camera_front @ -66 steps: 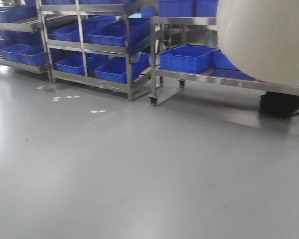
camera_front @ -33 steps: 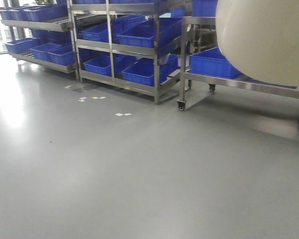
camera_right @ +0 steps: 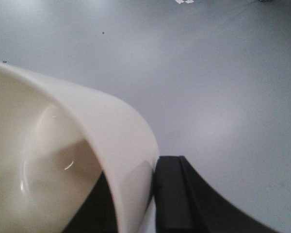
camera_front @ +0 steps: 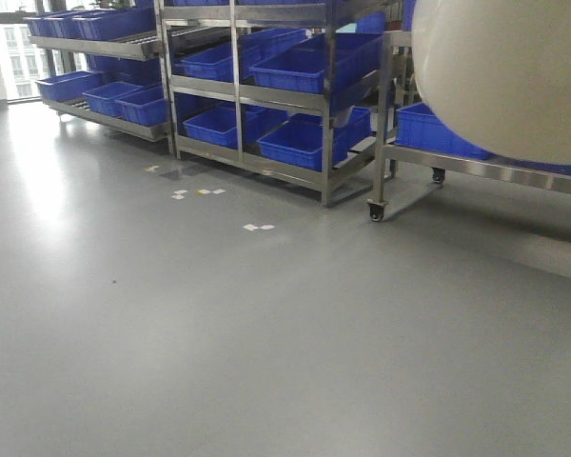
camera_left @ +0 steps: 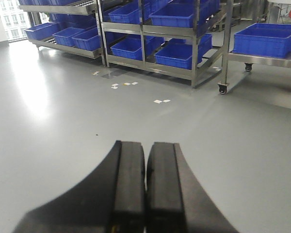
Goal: Move white bin to right shelf second layer
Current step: 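Keep holding the bin in the right gripper while turning past the crate racks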
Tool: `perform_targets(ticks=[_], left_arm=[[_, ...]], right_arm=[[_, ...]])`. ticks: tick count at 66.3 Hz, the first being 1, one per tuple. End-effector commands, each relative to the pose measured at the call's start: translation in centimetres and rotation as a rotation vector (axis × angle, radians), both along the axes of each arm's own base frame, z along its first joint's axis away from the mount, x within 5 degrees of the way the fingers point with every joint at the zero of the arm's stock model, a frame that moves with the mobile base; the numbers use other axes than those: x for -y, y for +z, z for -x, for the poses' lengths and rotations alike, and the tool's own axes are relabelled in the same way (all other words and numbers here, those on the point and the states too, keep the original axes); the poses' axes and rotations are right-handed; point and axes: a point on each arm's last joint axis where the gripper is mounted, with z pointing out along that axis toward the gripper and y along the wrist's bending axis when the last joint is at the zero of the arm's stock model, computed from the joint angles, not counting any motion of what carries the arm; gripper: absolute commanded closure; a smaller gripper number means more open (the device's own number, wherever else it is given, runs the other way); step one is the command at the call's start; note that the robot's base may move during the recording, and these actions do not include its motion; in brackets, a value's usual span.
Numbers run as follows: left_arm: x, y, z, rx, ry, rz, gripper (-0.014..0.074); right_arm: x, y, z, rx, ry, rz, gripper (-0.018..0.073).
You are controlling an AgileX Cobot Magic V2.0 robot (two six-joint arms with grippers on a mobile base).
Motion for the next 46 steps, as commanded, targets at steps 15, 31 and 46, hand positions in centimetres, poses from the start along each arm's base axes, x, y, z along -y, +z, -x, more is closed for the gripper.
perform_targets(ticks=[15, 31, 46], left_arm=[[0.05, -0.45, -0.14, 0.052, -0.005, 0.008, 0.0512], [0.05, -0.45, -0.14, 0.052, -0.005, 0.008, 0.0512], [0.05, -0.45, -0.14, 0.052, -0.005, 0.008, 0.0512]], right_arm=[[0.03, 2.04, -0.08, 0.134, -0.006, -0.039, 0.0507], [0.03, 2.04, -0.08, 0.134, -0.006, -0.039, 0.0507], [0.03, 2.04, -0.08, 0.134, -0.006, -0.039, 0.0507]])
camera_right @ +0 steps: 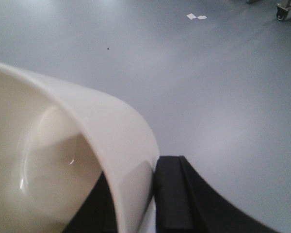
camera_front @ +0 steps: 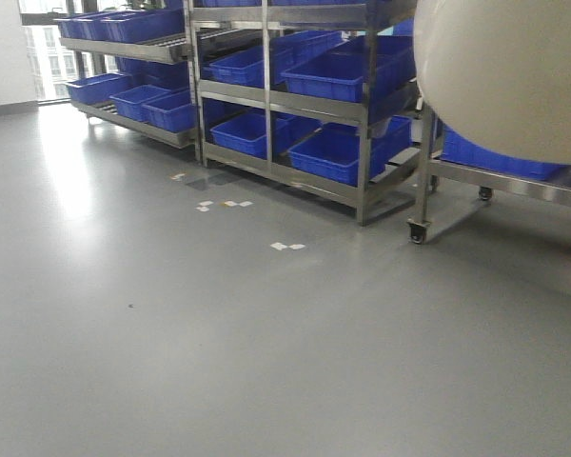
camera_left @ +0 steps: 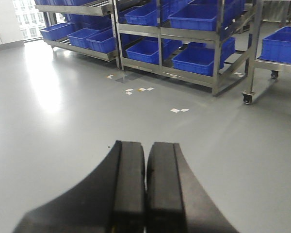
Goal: Move white bin to right shelf second layer
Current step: 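Keep holding the bin in the right gripper while turning past the crate racks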
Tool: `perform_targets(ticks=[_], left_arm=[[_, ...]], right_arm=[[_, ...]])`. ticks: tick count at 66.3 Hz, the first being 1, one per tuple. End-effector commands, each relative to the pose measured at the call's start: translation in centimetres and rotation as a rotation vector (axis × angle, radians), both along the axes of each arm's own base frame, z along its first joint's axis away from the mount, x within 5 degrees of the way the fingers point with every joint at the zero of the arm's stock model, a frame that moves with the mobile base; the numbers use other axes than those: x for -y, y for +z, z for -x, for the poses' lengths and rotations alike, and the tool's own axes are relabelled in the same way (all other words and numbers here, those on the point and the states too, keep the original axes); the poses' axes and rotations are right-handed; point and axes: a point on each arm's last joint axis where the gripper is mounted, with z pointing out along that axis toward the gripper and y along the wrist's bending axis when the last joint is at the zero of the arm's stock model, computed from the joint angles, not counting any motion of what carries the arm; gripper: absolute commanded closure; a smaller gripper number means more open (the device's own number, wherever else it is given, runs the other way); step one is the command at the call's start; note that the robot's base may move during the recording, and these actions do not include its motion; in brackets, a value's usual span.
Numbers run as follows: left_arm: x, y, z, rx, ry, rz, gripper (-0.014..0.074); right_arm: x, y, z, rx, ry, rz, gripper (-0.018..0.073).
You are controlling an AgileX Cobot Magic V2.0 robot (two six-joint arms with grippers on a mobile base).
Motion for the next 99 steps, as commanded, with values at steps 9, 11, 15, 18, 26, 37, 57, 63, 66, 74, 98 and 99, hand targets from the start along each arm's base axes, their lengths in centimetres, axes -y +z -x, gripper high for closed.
perform_targets(ticks=[9, 11, 15, 18, 26, 37, 57, 63, 66, 74, 98, 99], left_arm=[[0.05, -0.45, -0.14, 0.052, -0.005, 0.008, 0.0512], [0.05, -0.45, -0.14, 0.052, -0.005, 0.008, 0.0512], [0.05, -0.45, -0.14, 0.052, -0.005, 0.008, 0.0512], [0.05, -0.45, -0.14, 0.052, -0.005, 0.008, 0.0512], [0.05, -0.45, -0.14, 0.052, -0.005, 0.008, 0.0512], [0.05, -0.45, -0.14, 0.052, -0.005, 0.008, 0.0512], [0.05, -0.45, -0.14, 0.052, -0.005, 0.008, 0.0512], [0.05, -0.45, -0.14, 0.052, -0.005, 0.008, 0.0512], [0.05, -0.45, -0.14, 0.052, -0.005, 0.008, 0.0512], [0.05, -0.45, -0.14, 0.052, -0.005, 0.008, 0.0512], [0.05, -0.45, -0.14, 0.052, -0.005, 0.008, 0.0512], [0.05, -0.45, -0.14, 0.052, -0.005, 0.008, 0.0512]], right_arm=[[0.03, 2.04, -0.08, 0.134, -0.006, -0.039, 0.0507], [0.03, 2.04, -0.08, 0.134, -0.006, -0.039, 0.0507], [0.03, 2.04, -0.08, 0.134, -0.006, -0.039, 0.0507], [0.03, 2.04, -0.08, 0.134, -0.006, -0.039, 0.0507], [0.03, 2.04, -0.08, 0.134, -0.006, -0.039, 0.0507], [0.03, 2.04, -0.08, 0.134, -0.006, -0.039, 0.0507], [0.03, 2.04, -0.08, 0.134, -0.006, -0.039, 0.0507], [0.03, 2.04, -0.08, 0.134, -0.006, -0.039, 0.0507], [0.03, 2.04, -0.08, 0.134, -0.006, -0.039, 0.0507], [0.03, 2.04, -0.08, 0.134, -0.006, -0.039, 0.0507], [0.03, 2.04, -0.08, 0.134, -0.006, -0.039, 0.0507], [0.03, 2.04, -0.08, 0.134, -0.006, -0.039, 0.0507]])
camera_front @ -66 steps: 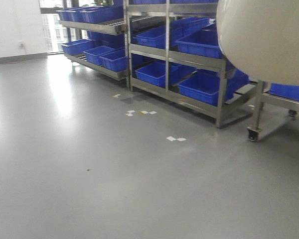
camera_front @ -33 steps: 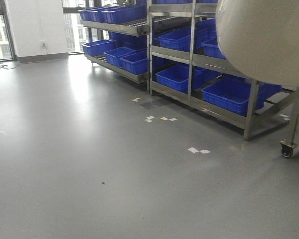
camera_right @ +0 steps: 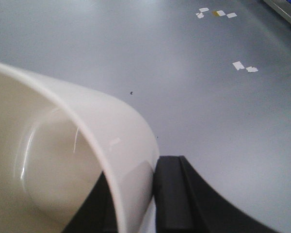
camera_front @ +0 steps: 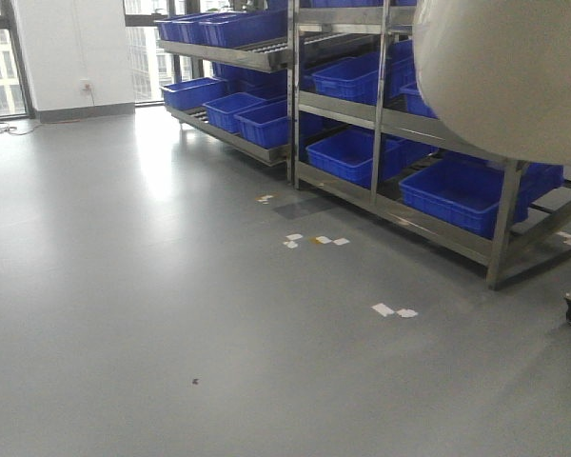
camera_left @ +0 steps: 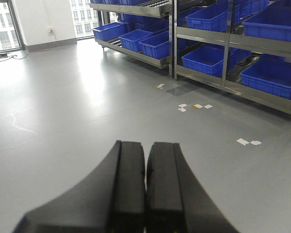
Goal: Move white bin to right shelf second layer
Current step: 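Keep holding the bin in the right gripper while turning past the crate racks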
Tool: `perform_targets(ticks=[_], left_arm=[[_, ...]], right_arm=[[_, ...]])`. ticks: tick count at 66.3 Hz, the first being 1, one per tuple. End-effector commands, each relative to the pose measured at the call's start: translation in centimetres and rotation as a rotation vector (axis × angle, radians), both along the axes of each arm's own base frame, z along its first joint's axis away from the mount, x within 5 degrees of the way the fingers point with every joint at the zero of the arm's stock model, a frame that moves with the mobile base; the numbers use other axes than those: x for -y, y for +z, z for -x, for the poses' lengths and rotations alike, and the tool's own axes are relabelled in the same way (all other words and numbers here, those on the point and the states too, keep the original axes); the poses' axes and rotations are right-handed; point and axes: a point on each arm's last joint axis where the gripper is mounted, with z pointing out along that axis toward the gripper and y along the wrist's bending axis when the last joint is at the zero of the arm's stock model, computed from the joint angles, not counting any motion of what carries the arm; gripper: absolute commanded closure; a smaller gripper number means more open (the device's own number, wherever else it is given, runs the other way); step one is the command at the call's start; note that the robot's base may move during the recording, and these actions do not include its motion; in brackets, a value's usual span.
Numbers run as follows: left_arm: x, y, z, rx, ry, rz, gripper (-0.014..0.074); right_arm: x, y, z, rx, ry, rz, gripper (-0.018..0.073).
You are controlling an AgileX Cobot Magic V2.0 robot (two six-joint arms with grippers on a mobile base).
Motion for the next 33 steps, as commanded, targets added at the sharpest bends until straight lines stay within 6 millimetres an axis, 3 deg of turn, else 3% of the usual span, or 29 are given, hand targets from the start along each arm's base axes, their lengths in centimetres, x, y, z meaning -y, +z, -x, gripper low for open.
perform_targets(ticks=[1, 33], left_arm=[[0.05, -0.45, -0.14, 0.052, -0.005, 0.008, 0.0512], [0.05, -0.45, -0.14, 0.052, -0.005, 0.008, 0.0512]], right_arm=[[0.03, 2.04, -0.08, 0.134, -0.006, -0.039, 0.0507], [0.03, 2.04, -0.08, 0.134, -0.006, -0.039, 0.0507]])
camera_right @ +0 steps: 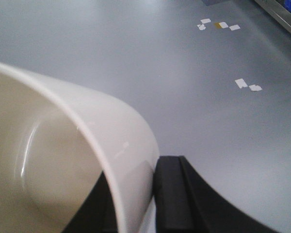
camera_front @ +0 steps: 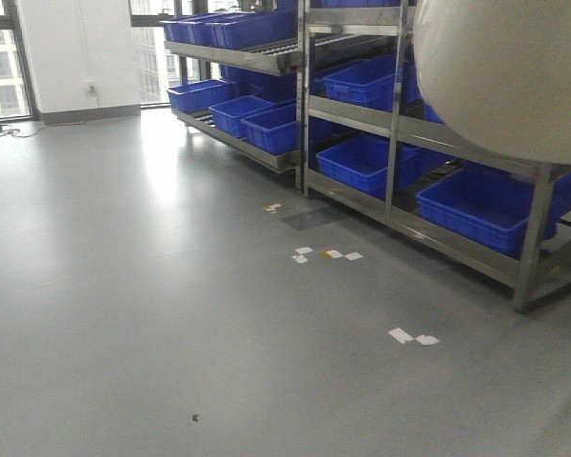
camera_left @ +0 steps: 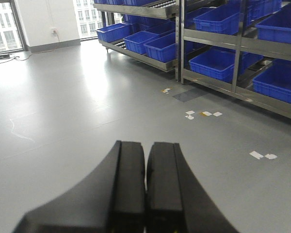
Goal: Move white bin to right shelf second layer
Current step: 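Keep holding the bin in the right gripper while turning past the crate racks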
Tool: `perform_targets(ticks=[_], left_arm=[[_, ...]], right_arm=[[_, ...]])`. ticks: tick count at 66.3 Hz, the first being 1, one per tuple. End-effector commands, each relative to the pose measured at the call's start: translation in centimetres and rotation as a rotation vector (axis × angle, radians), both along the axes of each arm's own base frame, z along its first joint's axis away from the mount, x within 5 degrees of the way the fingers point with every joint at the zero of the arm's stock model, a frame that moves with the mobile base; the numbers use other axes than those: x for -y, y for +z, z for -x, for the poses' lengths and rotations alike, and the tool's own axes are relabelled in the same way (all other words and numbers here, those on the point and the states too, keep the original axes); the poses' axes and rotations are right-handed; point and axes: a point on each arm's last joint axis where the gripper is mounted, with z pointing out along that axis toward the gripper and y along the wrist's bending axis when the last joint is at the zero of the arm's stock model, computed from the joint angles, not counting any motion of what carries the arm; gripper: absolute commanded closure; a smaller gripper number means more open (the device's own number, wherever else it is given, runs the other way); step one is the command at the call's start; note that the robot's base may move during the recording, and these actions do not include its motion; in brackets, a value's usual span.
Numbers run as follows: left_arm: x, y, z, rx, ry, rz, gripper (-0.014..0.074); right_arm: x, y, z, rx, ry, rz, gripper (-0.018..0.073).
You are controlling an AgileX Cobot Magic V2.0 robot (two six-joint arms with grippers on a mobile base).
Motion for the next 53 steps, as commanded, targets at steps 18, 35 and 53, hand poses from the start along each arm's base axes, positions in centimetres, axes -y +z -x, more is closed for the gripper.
perform_targets(ticks=[18, 35, 53], left_arm=[[0.05, -0.45, -0.14, 0.052, -0.005, 0.008, 0.0512], [0.05, -0.45, -0.14, 0.052, -0.005, 0.008, 0.0512], [0.05, -0.45, -0.14, 0.052, -0.005, 0.008, 0.0512]], right_arm=[[0.03, 2.04, -0.08, 0.134, -0.006, -0.039, 0.0507], [0.03, 2.04, -0.08, 0.134, -0.006, -0.039, 0.0507], [0.03, 2.04, -0.08, 0.134, -0.006, -0.039, 0.0507]])
